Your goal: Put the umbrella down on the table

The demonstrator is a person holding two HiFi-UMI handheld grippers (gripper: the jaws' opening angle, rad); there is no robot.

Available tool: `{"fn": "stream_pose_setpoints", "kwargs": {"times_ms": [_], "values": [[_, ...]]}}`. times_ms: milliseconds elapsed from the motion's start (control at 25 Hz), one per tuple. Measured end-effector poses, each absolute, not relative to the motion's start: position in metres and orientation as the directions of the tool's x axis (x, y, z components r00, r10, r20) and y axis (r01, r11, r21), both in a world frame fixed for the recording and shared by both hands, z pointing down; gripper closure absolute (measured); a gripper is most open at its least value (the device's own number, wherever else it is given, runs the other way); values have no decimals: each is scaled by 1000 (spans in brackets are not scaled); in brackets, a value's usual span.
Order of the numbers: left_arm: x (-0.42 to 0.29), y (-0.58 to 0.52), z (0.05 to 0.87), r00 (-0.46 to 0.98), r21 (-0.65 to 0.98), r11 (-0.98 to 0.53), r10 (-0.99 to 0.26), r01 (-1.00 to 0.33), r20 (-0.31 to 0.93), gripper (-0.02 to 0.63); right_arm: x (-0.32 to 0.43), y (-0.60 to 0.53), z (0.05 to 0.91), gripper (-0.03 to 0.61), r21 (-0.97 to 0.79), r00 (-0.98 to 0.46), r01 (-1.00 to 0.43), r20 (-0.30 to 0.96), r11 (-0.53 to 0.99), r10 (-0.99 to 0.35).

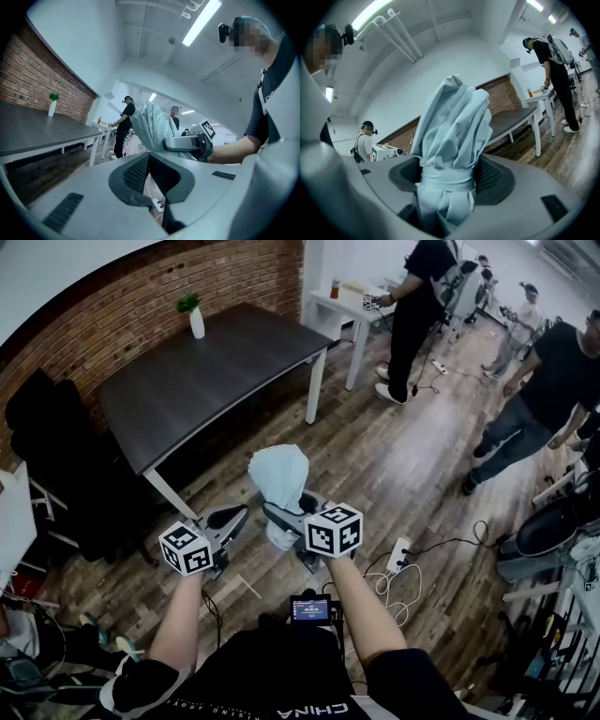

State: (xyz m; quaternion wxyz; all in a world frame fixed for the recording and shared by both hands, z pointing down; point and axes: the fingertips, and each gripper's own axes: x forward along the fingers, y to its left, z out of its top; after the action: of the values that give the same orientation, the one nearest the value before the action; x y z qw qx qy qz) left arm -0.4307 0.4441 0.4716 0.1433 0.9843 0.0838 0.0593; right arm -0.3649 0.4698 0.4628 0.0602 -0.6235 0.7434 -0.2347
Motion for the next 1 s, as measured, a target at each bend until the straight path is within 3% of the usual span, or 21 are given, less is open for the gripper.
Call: {"fn": "stream_pose_setpoints", "kwargs": {"times_ms": [640,1000], "values": [[-299,390,471,986,257,-965,94,56,139,611,-221,415,457,275,-421,-271,-891,186,173,-944],[-256,322,480,986,267,-963,75,33,146,611,-175,345,467,275,-433,-274,-886,199,166,-941]]}}
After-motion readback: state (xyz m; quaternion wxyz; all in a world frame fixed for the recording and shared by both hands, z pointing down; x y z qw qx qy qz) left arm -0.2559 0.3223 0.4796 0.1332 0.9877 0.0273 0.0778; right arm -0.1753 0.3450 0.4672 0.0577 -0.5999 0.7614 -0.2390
